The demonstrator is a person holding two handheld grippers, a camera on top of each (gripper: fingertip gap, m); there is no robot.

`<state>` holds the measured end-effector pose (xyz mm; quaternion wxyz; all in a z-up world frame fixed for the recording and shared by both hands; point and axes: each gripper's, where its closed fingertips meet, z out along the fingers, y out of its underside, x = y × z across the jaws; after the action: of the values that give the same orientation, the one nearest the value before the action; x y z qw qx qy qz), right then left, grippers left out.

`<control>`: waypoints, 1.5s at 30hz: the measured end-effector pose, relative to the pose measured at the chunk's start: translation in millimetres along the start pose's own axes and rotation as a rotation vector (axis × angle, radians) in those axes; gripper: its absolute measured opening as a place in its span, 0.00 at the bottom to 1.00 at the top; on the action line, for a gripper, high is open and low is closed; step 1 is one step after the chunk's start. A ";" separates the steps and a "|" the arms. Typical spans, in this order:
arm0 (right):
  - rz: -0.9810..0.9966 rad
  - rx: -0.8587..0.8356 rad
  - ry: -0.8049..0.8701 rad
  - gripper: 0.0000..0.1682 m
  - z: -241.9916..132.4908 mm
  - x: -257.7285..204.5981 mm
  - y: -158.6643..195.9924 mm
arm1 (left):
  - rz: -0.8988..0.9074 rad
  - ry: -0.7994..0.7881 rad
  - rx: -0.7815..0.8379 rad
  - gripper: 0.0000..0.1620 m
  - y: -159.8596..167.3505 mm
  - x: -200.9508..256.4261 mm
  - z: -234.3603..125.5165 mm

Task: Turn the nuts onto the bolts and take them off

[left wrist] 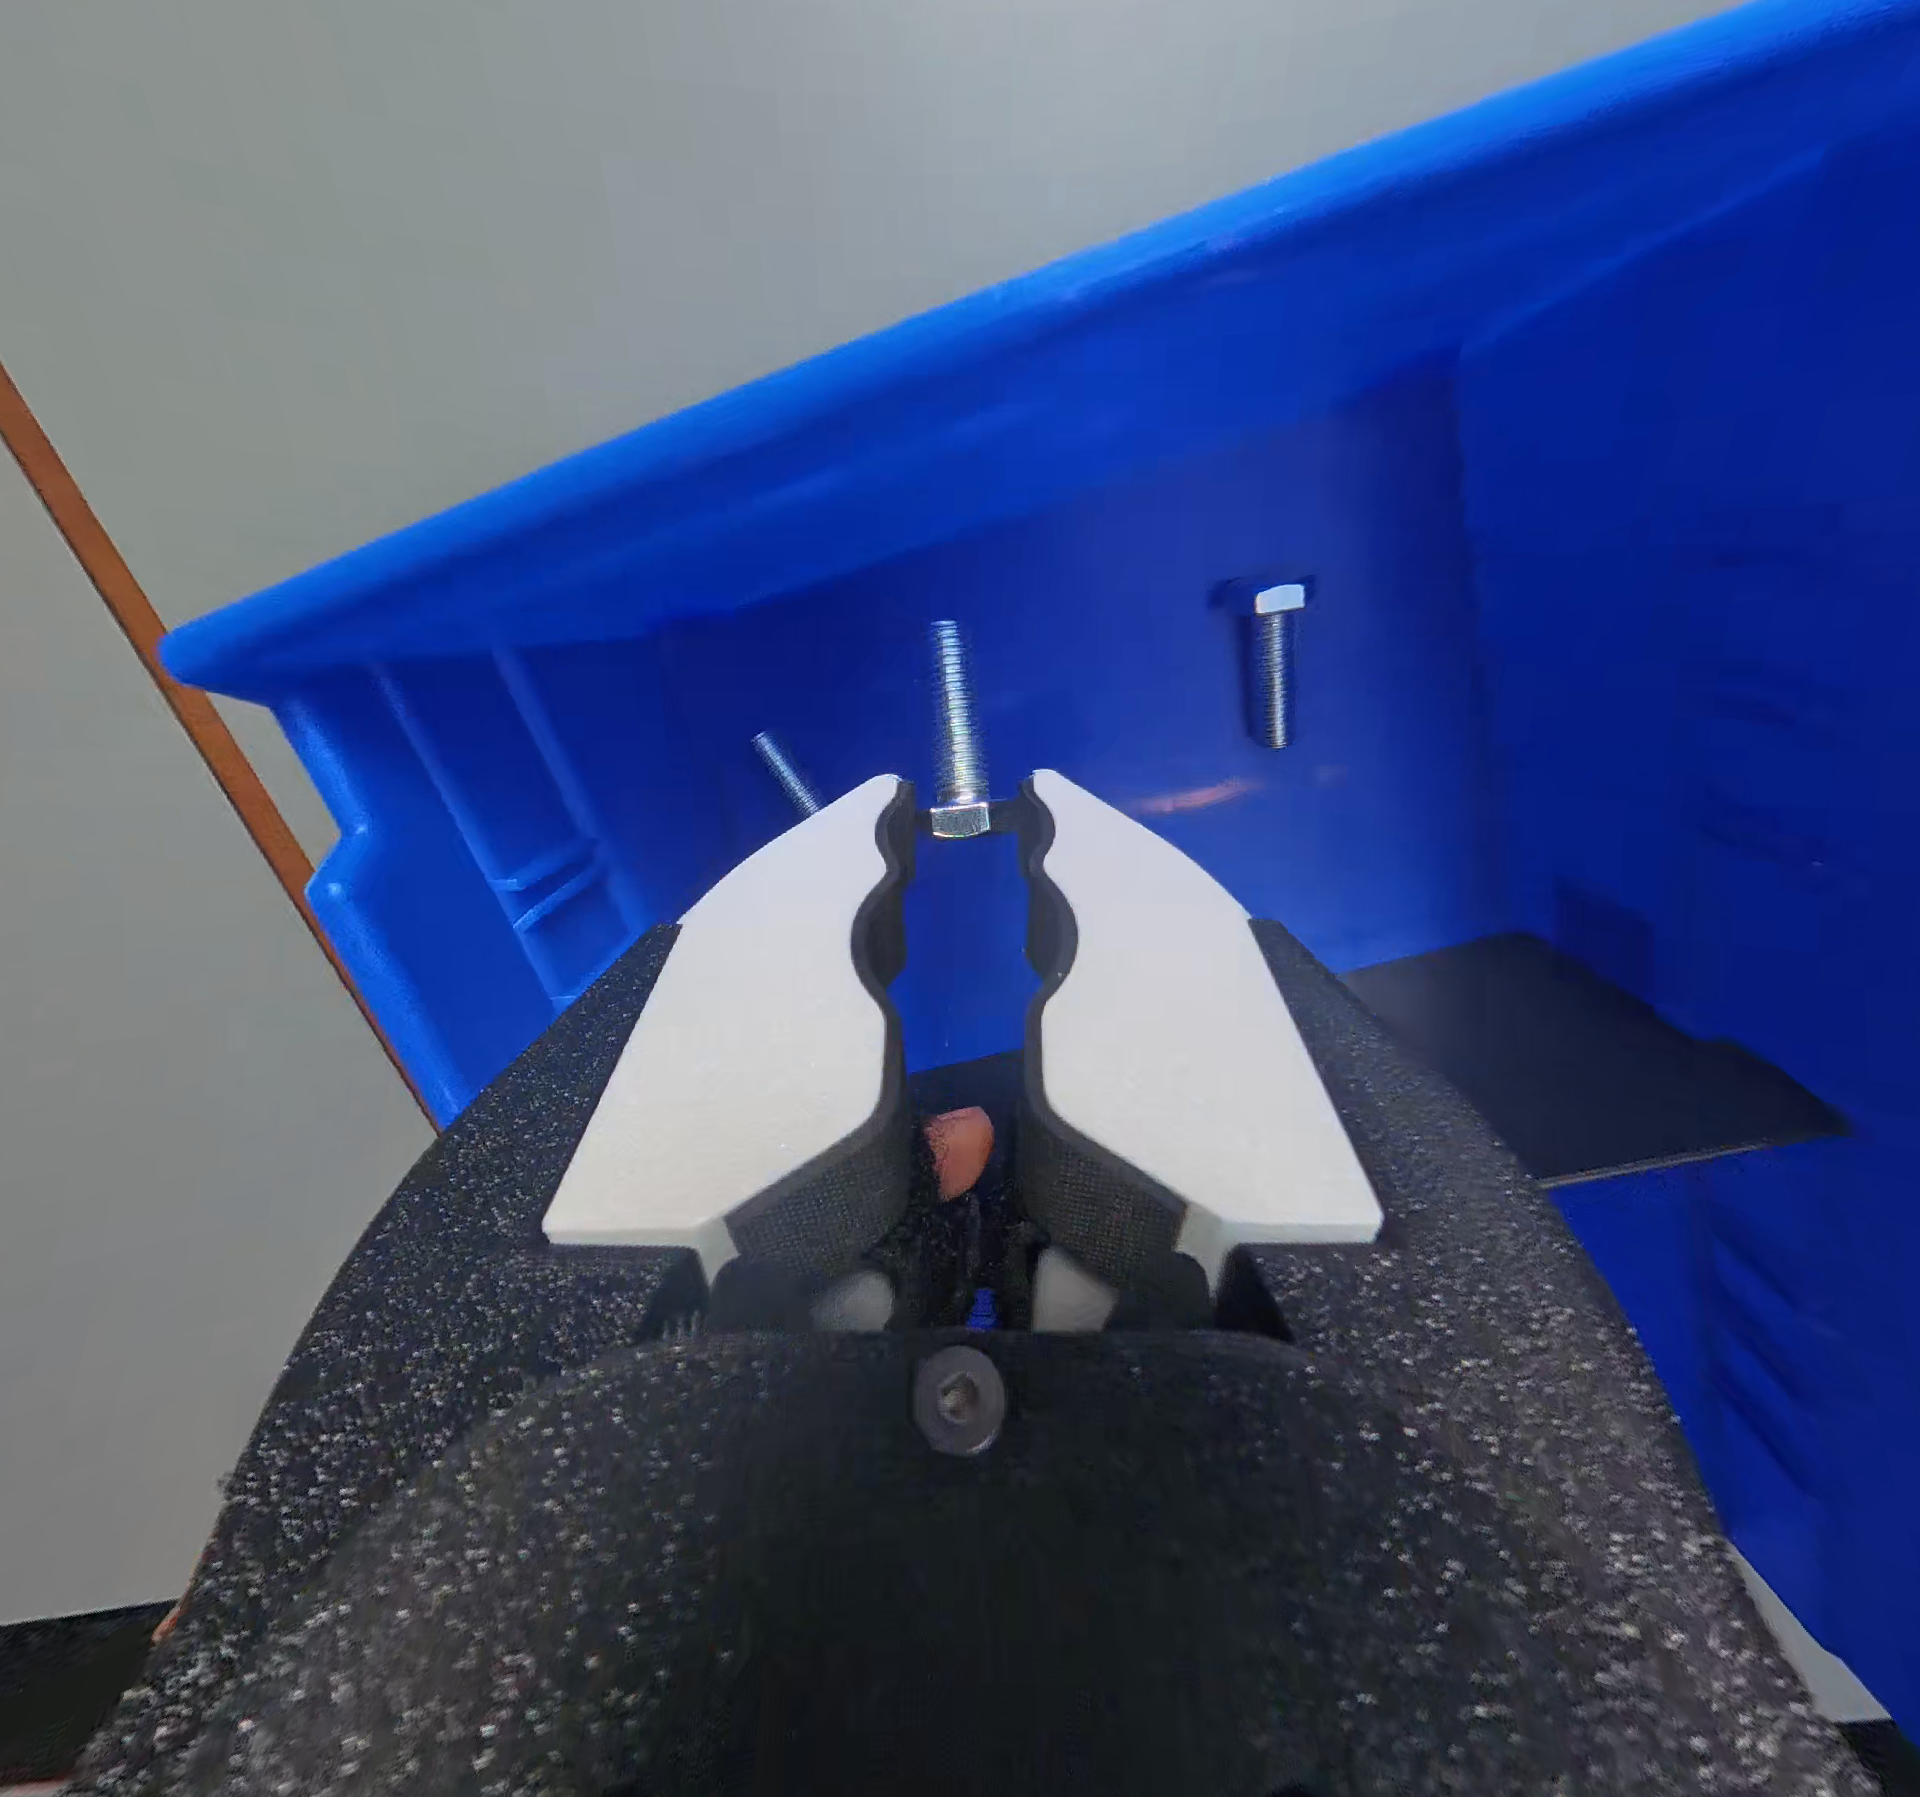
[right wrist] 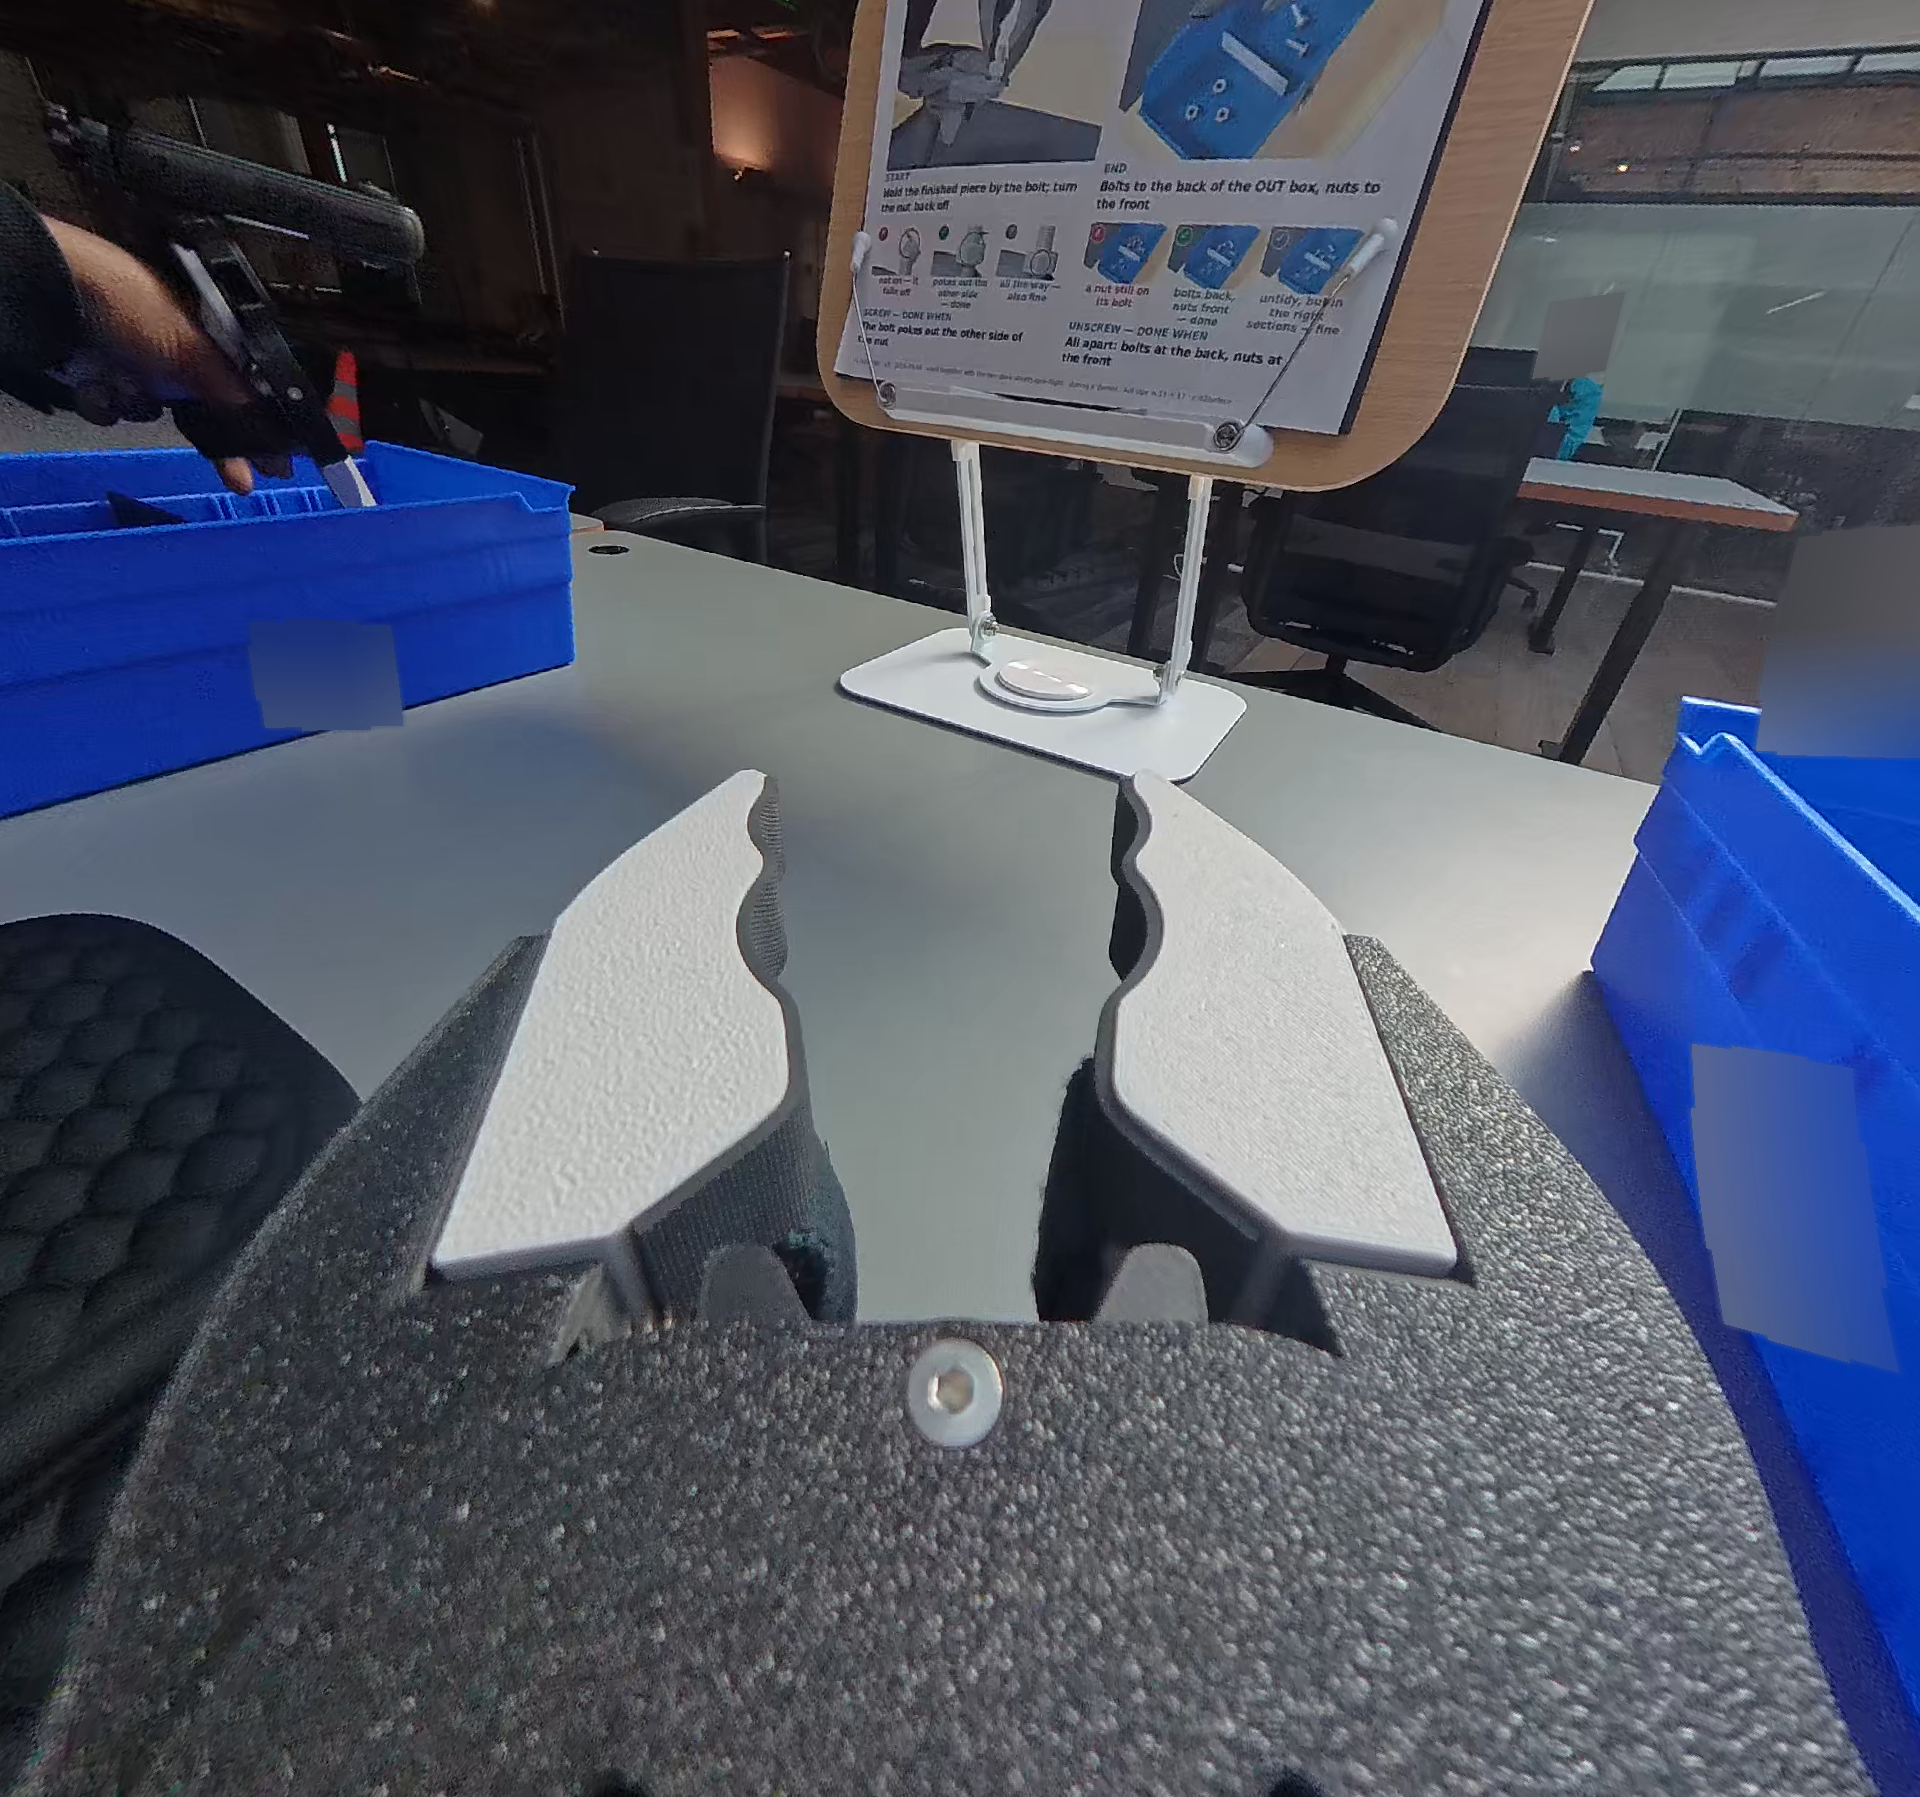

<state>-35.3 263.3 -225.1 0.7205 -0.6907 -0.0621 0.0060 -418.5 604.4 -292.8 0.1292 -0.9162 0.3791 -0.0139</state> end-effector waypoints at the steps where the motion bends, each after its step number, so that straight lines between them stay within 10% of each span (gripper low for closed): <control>1: -0.002 -0.001 0.001 0.36 0.2 -0.1 0.1 | 0.010 0.000 0.047 0.12 -4.0 2.9 -10.8; 15: -0.019 -0.064 -0.070 0.34 5.7 -10.7 7.2 | 0.332 0.476 0.875 0.11 -40.0 208.1 -151.6; 29: 0.007 -0.069 -0.187 0.28 5.7 -28.7 -0.3 | 0.504 0.797 1.179 0.11 -7.6 378.3 -134.7; 45: 0.199 -0.224 -0.587 0.13 34.1 -95.1 -14.9 | 0.587 0.836 1.153 0.11 15.0 420.2 -95.7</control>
<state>-134.2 287.5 -216.7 0.5873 -0.7370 -0.1998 0.2683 -141.4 279.2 -234.5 0.4305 -0.4845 0.5569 -0.5194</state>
